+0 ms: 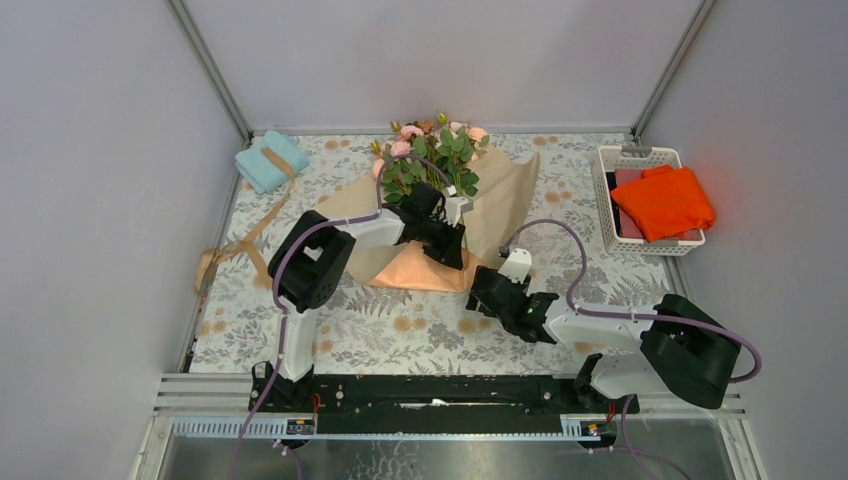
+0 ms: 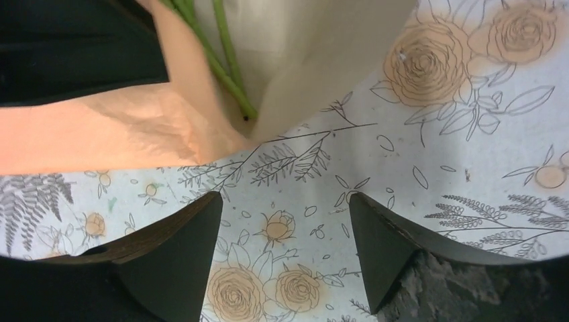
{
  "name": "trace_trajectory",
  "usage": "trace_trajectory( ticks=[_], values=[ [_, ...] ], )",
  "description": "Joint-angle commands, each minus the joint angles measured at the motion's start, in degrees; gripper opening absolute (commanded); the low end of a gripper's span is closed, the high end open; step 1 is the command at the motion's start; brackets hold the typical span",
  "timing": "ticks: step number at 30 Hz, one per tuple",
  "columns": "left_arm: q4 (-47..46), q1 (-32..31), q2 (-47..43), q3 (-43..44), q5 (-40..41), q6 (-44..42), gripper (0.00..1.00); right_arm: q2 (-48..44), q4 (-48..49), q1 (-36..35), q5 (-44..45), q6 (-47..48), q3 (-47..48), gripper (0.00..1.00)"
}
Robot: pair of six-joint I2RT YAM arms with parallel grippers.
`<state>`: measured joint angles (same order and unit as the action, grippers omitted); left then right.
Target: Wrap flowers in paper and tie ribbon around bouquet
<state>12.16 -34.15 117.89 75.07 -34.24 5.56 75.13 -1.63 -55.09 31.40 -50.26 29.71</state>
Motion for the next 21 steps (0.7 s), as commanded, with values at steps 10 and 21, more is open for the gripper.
trace_trajectory(
  ticks=[10,21],
  values=[
    [-0.51,0.06,2.08,-1.76,2.6,-0.8,0.44,6.9,27.48,6.08,2.79,1.79,-1.63,0.79],
    [3.69,0.05,0.45,1.87,4.94,-4.65,0.56,6.62,24.26,6.4,3.93,0.44,-2.67,0.71]
  ],
)
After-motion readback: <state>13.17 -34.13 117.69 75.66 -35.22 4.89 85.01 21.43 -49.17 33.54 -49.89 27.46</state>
